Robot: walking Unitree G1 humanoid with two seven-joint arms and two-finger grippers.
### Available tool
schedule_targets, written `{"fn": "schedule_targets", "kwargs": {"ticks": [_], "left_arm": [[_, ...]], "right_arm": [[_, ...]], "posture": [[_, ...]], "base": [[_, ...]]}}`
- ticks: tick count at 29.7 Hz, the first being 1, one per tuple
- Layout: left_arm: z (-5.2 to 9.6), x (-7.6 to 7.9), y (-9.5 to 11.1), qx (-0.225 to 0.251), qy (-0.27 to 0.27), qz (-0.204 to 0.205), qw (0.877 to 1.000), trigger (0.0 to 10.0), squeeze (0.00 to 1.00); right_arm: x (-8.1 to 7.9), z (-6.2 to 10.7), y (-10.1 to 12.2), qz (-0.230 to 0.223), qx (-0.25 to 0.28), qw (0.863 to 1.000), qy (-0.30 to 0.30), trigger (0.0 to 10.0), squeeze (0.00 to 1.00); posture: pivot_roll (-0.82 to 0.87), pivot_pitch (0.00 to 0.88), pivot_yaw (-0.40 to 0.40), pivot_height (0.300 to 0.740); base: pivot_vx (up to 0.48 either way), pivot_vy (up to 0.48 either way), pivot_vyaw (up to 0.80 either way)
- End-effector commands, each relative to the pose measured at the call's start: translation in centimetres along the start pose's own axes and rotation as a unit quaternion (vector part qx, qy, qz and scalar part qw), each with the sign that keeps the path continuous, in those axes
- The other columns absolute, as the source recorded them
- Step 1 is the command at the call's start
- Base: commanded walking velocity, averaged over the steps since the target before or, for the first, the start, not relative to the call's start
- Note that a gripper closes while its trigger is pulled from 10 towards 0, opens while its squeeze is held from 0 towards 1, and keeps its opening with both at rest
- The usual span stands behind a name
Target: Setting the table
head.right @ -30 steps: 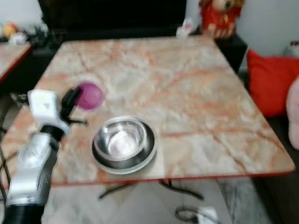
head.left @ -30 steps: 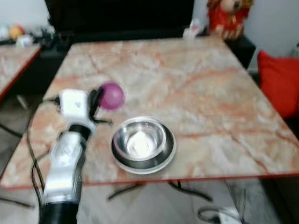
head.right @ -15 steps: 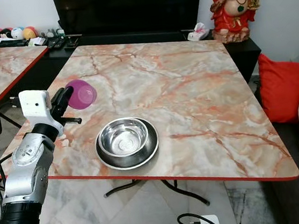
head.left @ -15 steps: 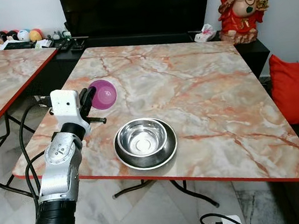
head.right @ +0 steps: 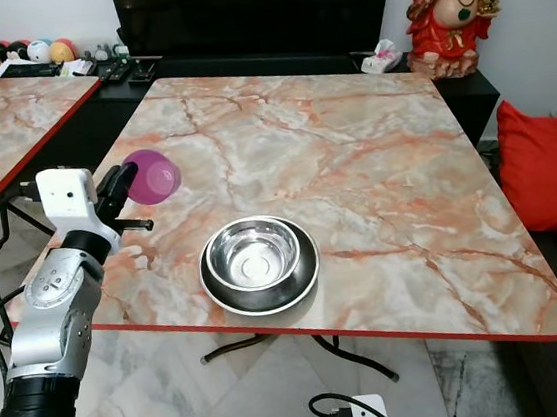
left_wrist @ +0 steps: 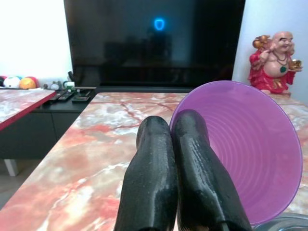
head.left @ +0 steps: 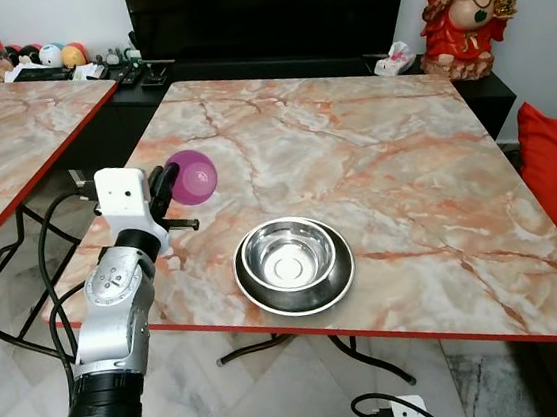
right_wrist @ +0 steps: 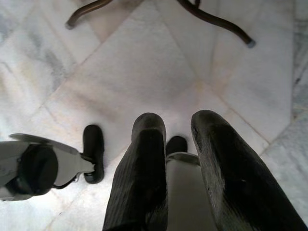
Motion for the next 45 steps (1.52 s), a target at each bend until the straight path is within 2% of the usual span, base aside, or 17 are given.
{"fn": "schedule_targets", "kwargs": {"ticks": [1,19,34,37,40,41,45], "left_arm": [[-0.4,0.4,0.7,0.008,-0.008,0.002,1.000,10.0,0.00],[-0.6,0.3,0.8,0.003,-0.005,0.012,1.000,10.0,0.00],[-1.4,-0.3,1.6,-0.006,-0.014,0.086,0.996,10.0,0.00],[-2.0,0.0,1.7,-0.022,-0.032,0.101,0.994,10.0,0.00],[-3.1,0.3,1.2,-0.065,-0.052,0.110,0.990,10.0,0.00],[-3.8,0.2,0.7,-0.093,-0.054,0.119,0.987,10.0,0.00],[-5.0,-0.8,-0.3,-0.149,-0.021,0.108,0.983,10.0,0.00]], "right_arm": [[0.3,0.1,-0.2,0.003,-0.003,1.000,-0.006,10.0,0.00],[0.9,0.0,0.3,0.007,-0.001,1.000,-0.007,10.0,0.00],[0.7,0.0,0.1,0.010,-0.005,1.000,-0.004,10.0,0.00],[0.7,0.0,0.1,0.011,-0.006,1.000,-0.003,10.0,0.00],[0.8,0.1,0.1,0.009,-0.005,1.000,-0.005,10.0,0.00],[0.8,0.1,0.1,0.009,-0.005,1.000,-0.007,10.0,0.00],[0.8,0.1,0.0,0.005,-0.004,1.000,-0.009,10.0,0.00]], "posture": [[0.14,0.004,-0.044,0.740],[0.14,0.006,-0.045,0.740],[0.15,0.010,-0.046,0.740],[0.15,0.011,-0.046,0.740],[0.15,0.012,-0.044,0.740],[0.15,0.013,-0.039,0.740],[0.14,0.012,-0.037,0.740]], "base": [[0.000,0.000,0.00],[0.163,0.000,0.00],[0.000,0.000,0.00],[0.000,0.000,0.00],[0.000,0.000,0.00],[0.000,0.000,0.00],[0.000,0.000,0.00]]}}
Point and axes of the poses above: a point about 5 cm out from each wrist's last joint towards the gripper, its own z axis pointing back from the gripper into the wrist, its own y axis along the axis of the wrist's last joint, x = y × z, the point moved 3 cm from there along -z, pointing out of the wrist towards the gripper, and after that the axes turned 10 degrees about -z, right-handed, at the moved point
